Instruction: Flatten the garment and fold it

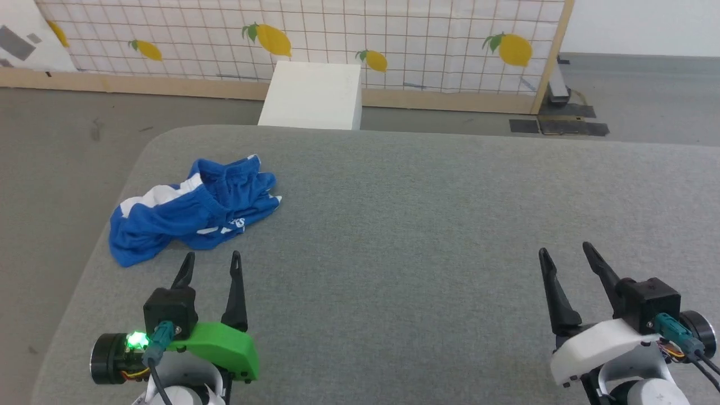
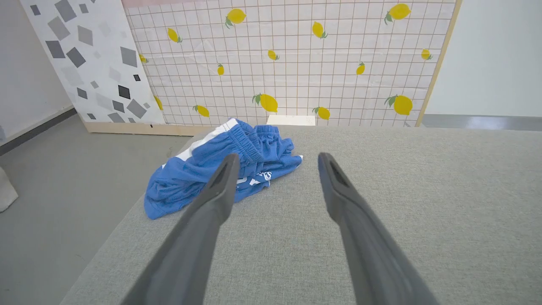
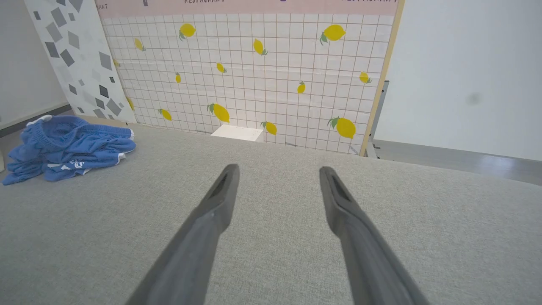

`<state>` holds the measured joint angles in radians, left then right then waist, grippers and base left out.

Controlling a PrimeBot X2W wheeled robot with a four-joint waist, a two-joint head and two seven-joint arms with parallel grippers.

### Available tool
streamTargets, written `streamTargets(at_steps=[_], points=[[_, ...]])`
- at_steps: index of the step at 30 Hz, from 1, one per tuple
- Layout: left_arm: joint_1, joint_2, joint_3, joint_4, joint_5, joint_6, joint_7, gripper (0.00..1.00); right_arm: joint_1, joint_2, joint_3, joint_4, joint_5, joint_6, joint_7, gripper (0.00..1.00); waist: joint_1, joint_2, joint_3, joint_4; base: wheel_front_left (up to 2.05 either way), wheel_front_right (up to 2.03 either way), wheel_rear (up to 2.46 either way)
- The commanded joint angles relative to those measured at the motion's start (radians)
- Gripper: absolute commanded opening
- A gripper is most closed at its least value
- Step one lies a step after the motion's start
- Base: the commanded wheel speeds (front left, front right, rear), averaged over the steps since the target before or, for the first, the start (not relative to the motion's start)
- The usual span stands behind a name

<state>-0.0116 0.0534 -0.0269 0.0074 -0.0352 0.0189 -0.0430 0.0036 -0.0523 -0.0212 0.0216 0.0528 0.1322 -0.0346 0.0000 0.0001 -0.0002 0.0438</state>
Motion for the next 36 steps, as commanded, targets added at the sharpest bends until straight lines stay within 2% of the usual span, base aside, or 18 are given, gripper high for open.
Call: streamTargets(at_steps=[1,22,36], points=[[0.014,-0.001,-0.003,0.002,-0.008,0.008,-0.011,1.00,0.015,0.000,-0.002,0.005,0.010,0.000,-0.011,1.00,0.0000,-0.0001,-0.001,0.015,0.00,0.00,0.00],[0.041,-0.001,-0.021,0.000,-0.032,0.038,-0.054,1.00,0.030,0.001,0.010,0.027,0.038,-0.001,-0.056,1.00,0.0000,-0.0001,0.002,0.142,0.00,0.00,0.00],[0.055,-0.002,-0.028,0.000,-0.048,0.055,-0.082,1.00,0.039,0.001,0.011,0.046,0.052,-0.001,-0.086,1.00,0.0000,-0.0001,0.007,0.203,0.00,0.00,0.00]])
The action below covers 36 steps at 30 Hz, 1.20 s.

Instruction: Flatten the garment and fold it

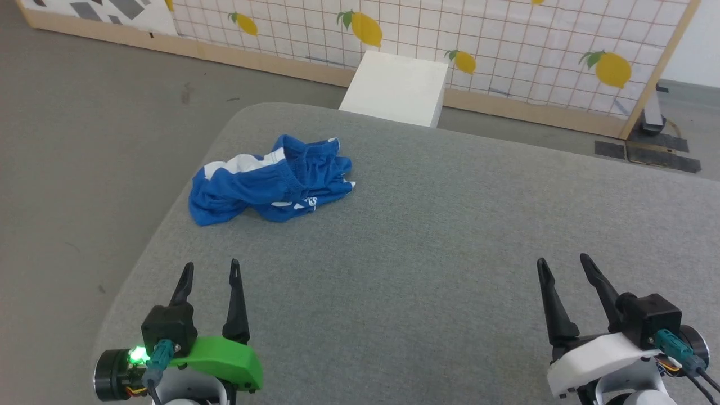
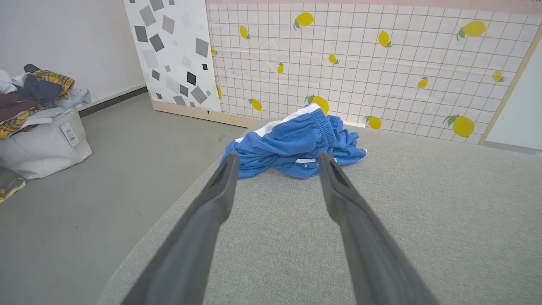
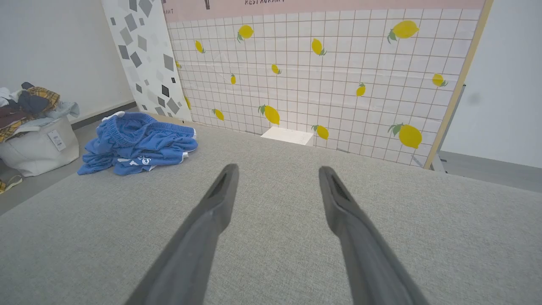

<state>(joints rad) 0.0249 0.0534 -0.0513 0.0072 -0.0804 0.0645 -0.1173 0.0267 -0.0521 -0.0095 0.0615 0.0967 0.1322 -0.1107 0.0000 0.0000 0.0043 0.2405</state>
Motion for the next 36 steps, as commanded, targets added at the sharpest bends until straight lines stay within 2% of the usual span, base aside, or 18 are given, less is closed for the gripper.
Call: streamTargets(at_steps=[1,36], points=[[0.019,-0.002,-0.005,0.000,-0.004,0.011,-0.011,1.00,0.017,0.001,-0.001,0.007,0.010,-0.001,-0.012,1.00,0.0000,0.0000,0.003,0.011,0.00,0.00,0.00],[0.038,-0.002,-0.050,-0.005,-0.042,0.074,-0.082,1.00,0.039,0.001,-0.001,0.039,0.031,-0.001,-0.086,1.00,0.0000,0.0000,0.024,0.143,0.00,0.00,0.00]])
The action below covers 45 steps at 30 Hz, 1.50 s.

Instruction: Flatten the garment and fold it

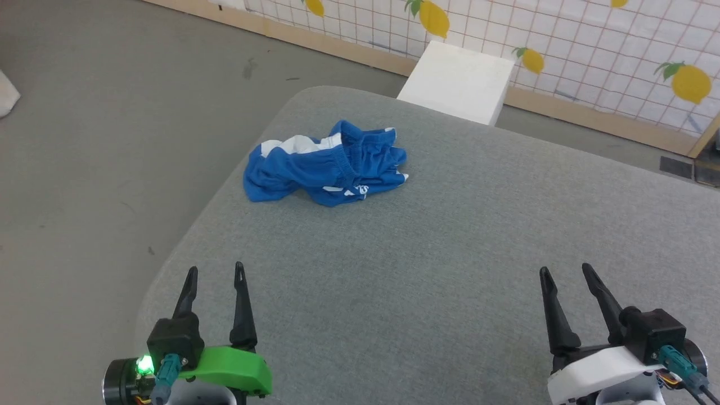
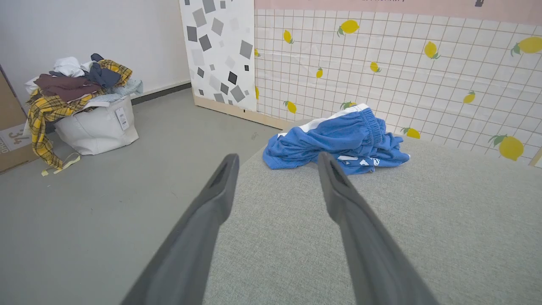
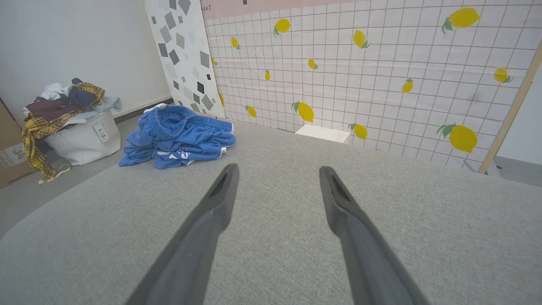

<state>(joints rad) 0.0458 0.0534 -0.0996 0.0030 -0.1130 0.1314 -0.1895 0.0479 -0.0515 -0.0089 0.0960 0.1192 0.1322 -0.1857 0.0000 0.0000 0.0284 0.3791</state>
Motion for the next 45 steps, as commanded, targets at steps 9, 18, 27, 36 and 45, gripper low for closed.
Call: streamTargets(at_steps=[9,18,27,36,45], points=[[0.022,-0.003,-0.009,-0.004,-0.020,0.022,-0.028,1.00,0.022,0.001,-0.006,0.013,0.018,-0.001,-0.030,1.00,0.0000,0.0000,0.003,0.039,0.00,0.00,0.00],[0.027,-0.003,-0.020,0.000,-0.029,0.039,-0.047,1.00,0.028,0.001,-0.007,0.025,0.027,-0.001,-0.050,1.00,0.0000,0.0000,0.005,0.075,0.00,0.00,0.00],[0.035,-0.003,-0.026,0.000,-0.037,0.054,-0.065,1.00,0.032,0.001,-0.011,0.036,0.039,-0.001,-0.069,1.00,0.0000,0.0000,0.007,0.107,0.00,0.00,0.00],[0.035,-0.003,-0.028,0.000,-0.042,0.059,-0.072,1.00,0.032,0.001,-0.016,0.040,0.037,-0.002,-0.076,1.00,0.0000,0.0000,0.009,0.119,0.00,0.00,0.00],[0.014,-0.003,-0.035,0.011,-0.053,0.021,-0.072,1.00,0.029,0.001,-0.014,0.036,0.038,-0.002,-0.076,1.00,0.0000,0.0000,0.012,0.112,0.00,0.00,0.00]])
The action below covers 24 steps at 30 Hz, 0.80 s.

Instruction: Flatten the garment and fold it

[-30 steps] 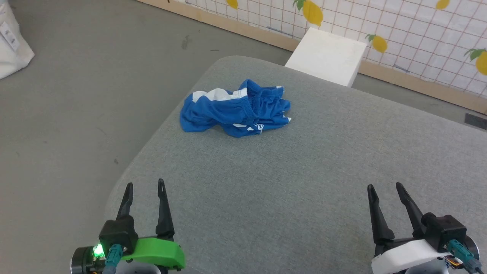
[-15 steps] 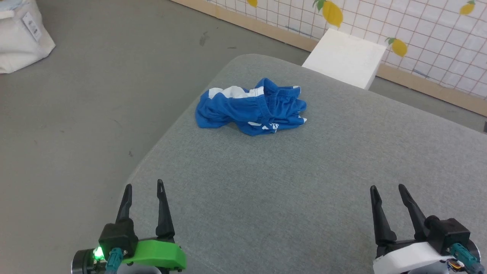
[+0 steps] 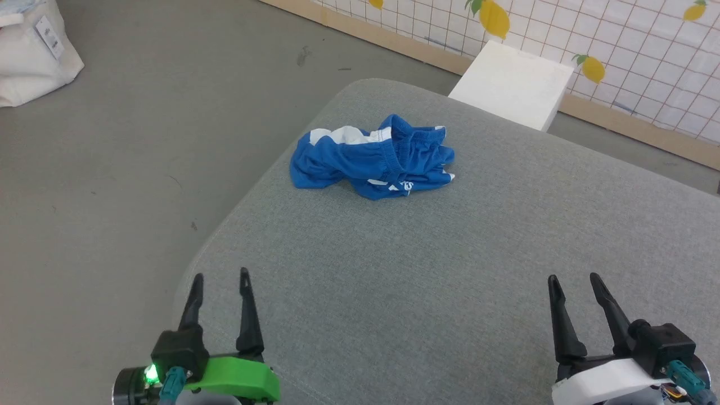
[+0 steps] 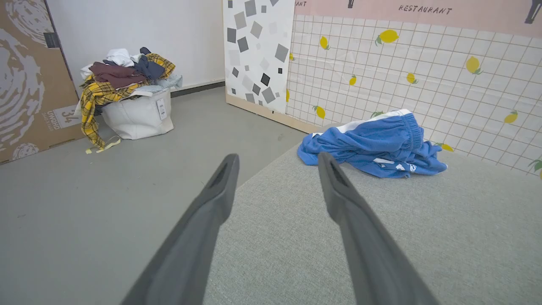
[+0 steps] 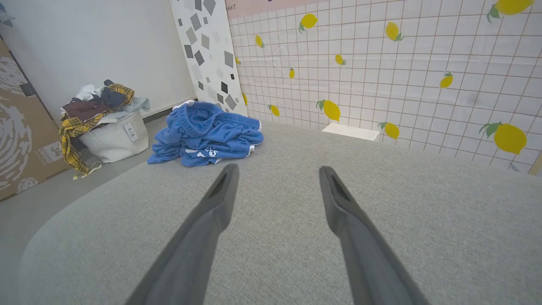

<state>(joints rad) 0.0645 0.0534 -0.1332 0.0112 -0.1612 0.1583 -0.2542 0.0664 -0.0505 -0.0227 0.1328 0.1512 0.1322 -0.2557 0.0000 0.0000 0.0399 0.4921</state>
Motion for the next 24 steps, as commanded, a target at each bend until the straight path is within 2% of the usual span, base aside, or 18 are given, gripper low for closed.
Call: streamTargets(at_steps=[1,7,10,13,19,24], points=[[-0.017,-0.003,-0.002,0.009,-0.008,-0.019,-0.008,1.00,0.010,0.000,0.001,-0.002,0.005,-0.002,-0.006,1.00,0.0000,0.0000,0.004,-0.004,0.00,0.00,0.00],[-0.194,0.017,0.027,0.116,-0.127,-0.129,0.007,1.00,-0.024,0.000,0.013,-0.018,-0.026,-0.002,-0.006,1.00,0.0000,0.0000,0.056,-0.055,0.00,0.00,0.00],[-0.343,0.057,0.041,0.171,-0.167,-0.188,0.058,1.00,-0.051,0.000,0.008,-0.037,-0.044,-0.002,-0.006,1.00,0.0000,0.0000,0.111,-0.099,0.00,0.00,0.00],[-0.489,0.098,0.049,0.229,-0.200,-0.225,0.141,1.00,-0.079,0.000,0.001,-0.055,-0.065,-0.002,-0.006,1.00,0.0000,0.0000,0.173,-0.148,0.00,0.00,0.00],[-0.756,0.176,0.064,0.347,-0.301,-0.254,0.458,1.00,-0.132,0.000,-0.026,-0.077,-0.096,-0.002,-0.006,1.00,0.0000,0.0000,0.309,-0.262,0.00,0.00,0.00],[-0.895,0.192,0.075,0.397,-0.427,-0.249,0.785,1.00,-0.162,0.000,-0.088,-0.092,-0.116,-0.002,-0.006,1.00,0.0000,0.0000,0.389,-0.333,0.00,0.00,0.00]])
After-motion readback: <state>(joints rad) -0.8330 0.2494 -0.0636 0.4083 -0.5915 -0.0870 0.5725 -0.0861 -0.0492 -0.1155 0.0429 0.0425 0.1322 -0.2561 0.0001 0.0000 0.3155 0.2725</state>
